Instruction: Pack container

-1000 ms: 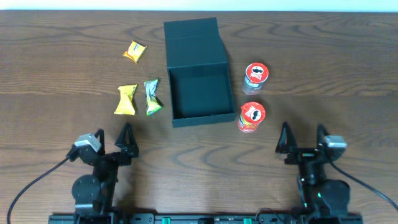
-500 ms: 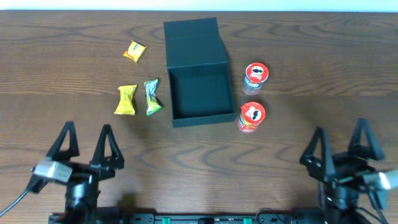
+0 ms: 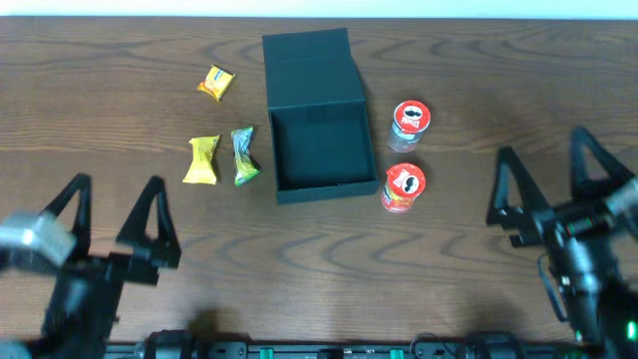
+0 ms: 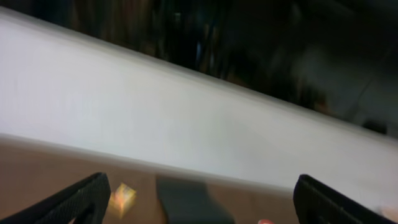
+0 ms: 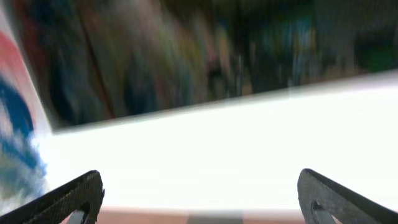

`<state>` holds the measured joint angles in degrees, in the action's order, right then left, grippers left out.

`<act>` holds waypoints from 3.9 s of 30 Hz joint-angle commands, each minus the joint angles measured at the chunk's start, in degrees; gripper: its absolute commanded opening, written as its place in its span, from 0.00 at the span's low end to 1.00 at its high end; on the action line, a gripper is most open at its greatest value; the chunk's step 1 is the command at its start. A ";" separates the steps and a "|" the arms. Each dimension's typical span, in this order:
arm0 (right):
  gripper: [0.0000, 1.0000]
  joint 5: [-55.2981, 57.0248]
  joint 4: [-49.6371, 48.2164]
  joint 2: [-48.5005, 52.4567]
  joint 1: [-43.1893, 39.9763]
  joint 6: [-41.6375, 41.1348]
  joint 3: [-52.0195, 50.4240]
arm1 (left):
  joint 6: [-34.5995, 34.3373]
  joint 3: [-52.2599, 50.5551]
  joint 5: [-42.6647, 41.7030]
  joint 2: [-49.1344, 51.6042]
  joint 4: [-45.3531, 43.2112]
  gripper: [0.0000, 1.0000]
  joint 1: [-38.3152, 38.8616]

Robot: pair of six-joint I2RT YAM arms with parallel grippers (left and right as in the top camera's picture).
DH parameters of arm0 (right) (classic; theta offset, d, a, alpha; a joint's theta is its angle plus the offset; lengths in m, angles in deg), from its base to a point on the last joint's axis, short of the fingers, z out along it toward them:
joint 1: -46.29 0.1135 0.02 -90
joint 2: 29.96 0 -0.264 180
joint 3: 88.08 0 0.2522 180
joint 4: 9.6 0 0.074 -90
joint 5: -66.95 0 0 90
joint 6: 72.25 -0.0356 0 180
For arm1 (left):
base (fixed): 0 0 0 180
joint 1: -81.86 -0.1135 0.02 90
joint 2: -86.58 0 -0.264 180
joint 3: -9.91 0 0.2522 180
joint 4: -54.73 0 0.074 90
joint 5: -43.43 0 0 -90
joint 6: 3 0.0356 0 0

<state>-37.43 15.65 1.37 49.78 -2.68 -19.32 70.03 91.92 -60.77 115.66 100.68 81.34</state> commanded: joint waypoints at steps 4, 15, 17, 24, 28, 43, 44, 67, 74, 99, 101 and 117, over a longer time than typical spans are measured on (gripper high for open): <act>0.99 -8.07 11.30 13.38 -0.33 -0.09 9.11 | 2.14 11.87 -11.13 15.56 11.08 0.96 0.17; 0.99 -6.84 29.18 37.92 8.00 -0.11 10.67 | 2.03 15.43 2.21 39.30 33.51 0.95 0.17; 0.99 -6.86 30.77 41.53 8.00 -0.13 10.67 | 1.99 15.43 3.04 43.47 34.47 0.95 0.17; 0.99 -17.49 30.95 48.85 8.02 -0.59 10.67 | 1.92 15.43 1.44 54.05 34.38 0.95 0.17; 0.99 -17.03 31.08 50.47 8.63 -9.16 10.67 | 1.99 15.43 -0.66 58.51 34.05 0.95 0.20; 0.99 15.23 39.89 57.68 9.25 -21.64 22.47 | 1.77 22.86 15.15 69.05 29.81 0.96 13.07; 0.99 17.84 43.43 59.10 9.25 -22.64 23.69 | 1.79 22.86 15.87 69.05 29.81 0.96 13.53; 0.97 17.68 52.57 61.20 16.22 -29.07 21.44 | 3.96 22.86 16.17 69.05 33.57 0.96 13.81; 0.99 20.57 47.71 61.20 16.79 -29.29 16.11 | 4.17 22.86 16.15 69.05 33.62 0.96 13.81; 0.96 19.28 37.62 61.31 16.85 -29.27 10.34 | 4.13 22.86 16.11 69.05 33.99 0.95 13.81; 0.89 18.45 37.59 61.31 16.85 -29.33 10.34 | 4.13 22.86 16.11 69.05 34.01 0.96 13.81; 0.65 13.84 37.64 61.18 16.63 -28.59 10.93 | 4.13 22.86 16.11 69.05 34.01 0.96 13.81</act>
<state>-20.84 53.24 62.98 66.15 -31.92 -8.54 73.55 113.60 -45.69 184.21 134.34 95.16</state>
